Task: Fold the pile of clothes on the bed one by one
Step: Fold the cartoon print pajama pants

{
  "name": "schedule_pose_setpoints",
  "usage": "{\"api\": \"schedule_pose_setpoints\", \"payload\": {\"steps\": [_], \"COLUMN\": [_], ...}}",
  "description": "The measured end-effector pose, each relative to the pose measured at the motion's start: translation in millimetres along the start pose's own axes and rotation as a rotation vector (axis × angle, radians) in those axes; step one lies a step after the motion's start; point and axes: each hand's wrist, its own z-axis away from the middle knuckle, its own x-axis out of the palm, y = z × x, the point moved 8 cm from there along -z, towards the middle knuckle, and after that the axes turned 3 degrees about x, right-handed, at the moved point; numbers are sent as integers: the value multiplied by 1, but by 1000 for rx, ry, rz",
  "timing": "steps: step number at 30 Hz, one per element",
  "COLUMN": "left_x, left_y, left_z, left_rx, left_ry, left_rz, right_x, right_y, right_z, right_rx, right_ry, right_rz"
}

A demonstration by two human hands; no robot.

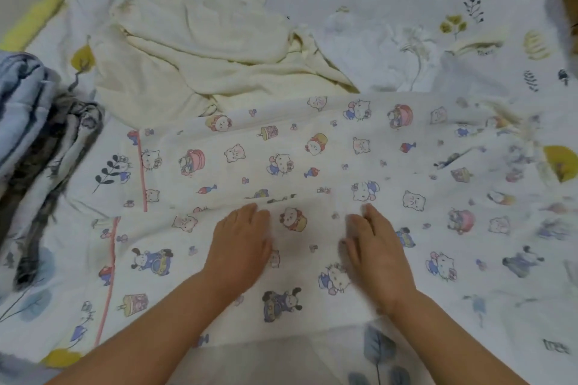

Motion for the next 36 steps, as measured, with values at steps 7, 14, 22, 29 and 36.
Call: {"api": "schedule_pose_setpoints", "payload": {"steps": [7, 14, 22, 29, 36], "left_x": [5, 44, 105, 153, 118], "left_y": [75, 167, 265, 289, 289], "left_z": [-30, -51, -67, -76, -96], "left_rx": [123, 198, 260, 188, 153], "left_ry": [-29, -122, -213, -475, -356], "left_rz": [66, 38, 126, -19, 87], "right_x": [-31, -56, -54, -74, -122], "right_y": [75, 175, 273, 299, 300], "right_z": [18, 32, 36, 10, -24], "right_rx": [119, 274, 203, 73, -53], "right_ry": [-40, -61, -192, -135, 31], "right_rz": [65, 140, 392, 362, 285]}}
